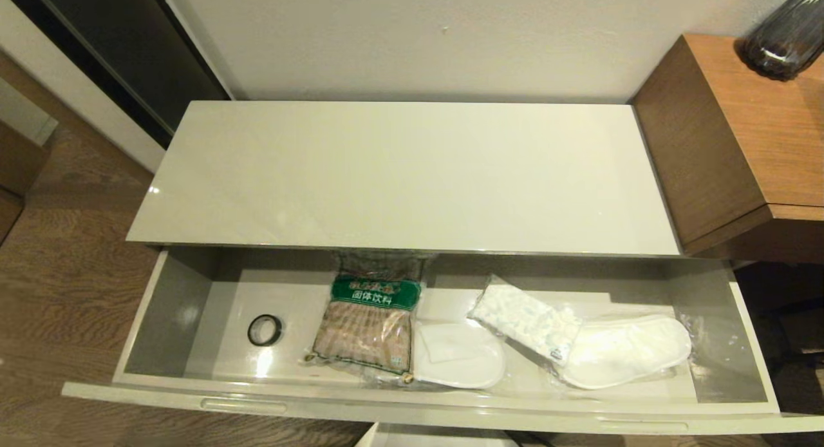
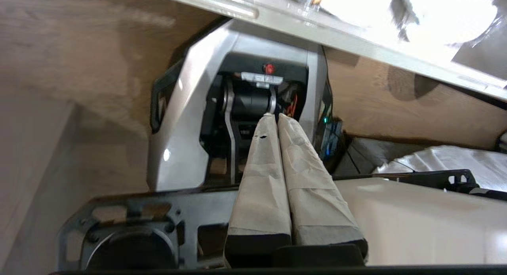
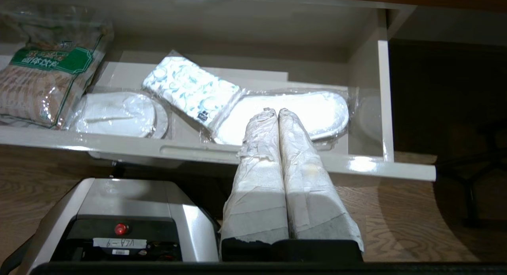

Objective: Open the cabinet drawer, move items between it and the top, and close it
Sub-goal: Open the drawer, then take out the disposable slippers from the drawer

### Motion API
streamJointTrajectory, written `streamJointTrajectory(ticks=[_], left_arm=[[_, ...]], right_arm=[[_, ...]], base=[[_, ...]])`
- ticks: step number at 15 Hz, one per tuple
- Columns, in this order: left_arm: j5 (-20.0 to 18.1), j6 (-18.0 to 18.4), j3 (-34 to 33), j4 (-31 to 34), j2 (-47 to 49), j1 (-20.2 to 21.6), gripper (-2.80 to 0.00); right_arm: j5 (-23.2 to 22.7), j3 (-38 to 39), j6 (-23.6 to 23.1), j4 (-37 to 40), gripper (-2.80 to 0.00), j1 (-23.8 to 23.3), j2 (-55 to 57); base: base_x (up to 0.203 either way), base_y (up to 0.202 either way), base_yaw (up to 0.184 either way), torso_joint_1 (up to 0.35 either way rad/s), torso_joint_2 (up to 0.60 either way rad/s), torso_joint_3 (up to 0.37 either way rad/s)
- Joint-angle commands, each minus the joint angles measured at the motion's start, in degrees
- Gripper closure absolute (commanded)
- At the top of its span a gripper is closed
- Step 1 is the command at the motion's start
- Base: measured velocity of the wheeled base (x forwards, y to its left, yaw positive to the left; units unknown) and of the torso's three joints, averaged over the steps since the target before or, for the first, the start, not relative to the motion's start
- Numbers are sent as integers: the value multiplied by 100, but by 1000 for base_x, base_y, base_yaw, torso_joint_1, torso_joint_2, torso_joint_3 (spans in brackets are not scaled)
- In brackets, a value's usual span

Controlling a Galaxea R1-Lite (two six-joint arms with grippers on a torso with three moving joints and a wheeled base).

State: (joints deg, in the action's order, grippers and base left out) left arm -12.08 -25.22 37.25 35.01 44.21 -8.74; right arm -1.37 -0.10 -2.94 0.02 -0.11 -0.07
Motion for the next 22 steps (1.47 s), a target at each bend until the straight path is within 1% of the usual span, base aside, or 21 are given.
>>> streamJointTrajectory(ticks=[1,2,3,6,7,8,10,12,13,15,17,19,20,21,22], left_arm=[[66,10,-50,155,-756,61,0],[128,22,-116,-54,-720,72,0],[377,31,-175,-393,-623,86,0],[424,40,-189,-440,-608,92,0],[803,77,-154,-623,-621,95,0],[1387,110,-123,-786,-631,98,0],[1866,506,-85,-793,-990,116,0],[2159,955,-96,-597,-1672,204,0],[2310,1172,-103,-483,-1800,256,0],[2213,1444,-324,-383,-2106,421,0],[2069,1909,-782,-302,-2901,583,0],[1916,2486,-1472,-309,-3557,767,0],[1847,2855,-1750,-314,-3884,811,0],[1745,3239,-1995,-323,-4162,837,0],[1628,3490,-2166,-332,-4309,855,0]], right_arm=[[-4,1,-5,-1,0,2,7],[-4,1,-5,6,0,2,7],[-4,1,-5,6,0,2,7],[-4,1,-5,6,0,2,7],[-4,1,-5,6,0,2,7],[-4,1,-5,6,0,2,7],[-4,1,4,6,0,2,7],[-4,1,-5,6,0,2,7],[-4,1,-5,6,0,2,7],[-4,1,-5,0,0,2,7],[-4,1,4,6,0,2,7],[-4,1,-5,6,0,2,7],[-4,1,-4,6,0,2,7],[-4,1,-5,6,0,2,7],[-4,1,-5,6,0,2,7]], base=[[0,0,0,0,0,0],[0,0,0,0,0,0],[0,0,0,0,0,0],[0,0,0,0,0,0],[0,0,0,0,0,0],[0,0,0,0,0,0],[0,0,0,0,0,0],[0,0,0,0,0,0],[0,0,0,0,0,0],[0,0,0,0,0,0],[0,0,0,0,0,0],[0,0,0,0,0,0],[0,0,0,0,0,0],[0,0,0,0,0,0],[0,0,0,0,0,0]])
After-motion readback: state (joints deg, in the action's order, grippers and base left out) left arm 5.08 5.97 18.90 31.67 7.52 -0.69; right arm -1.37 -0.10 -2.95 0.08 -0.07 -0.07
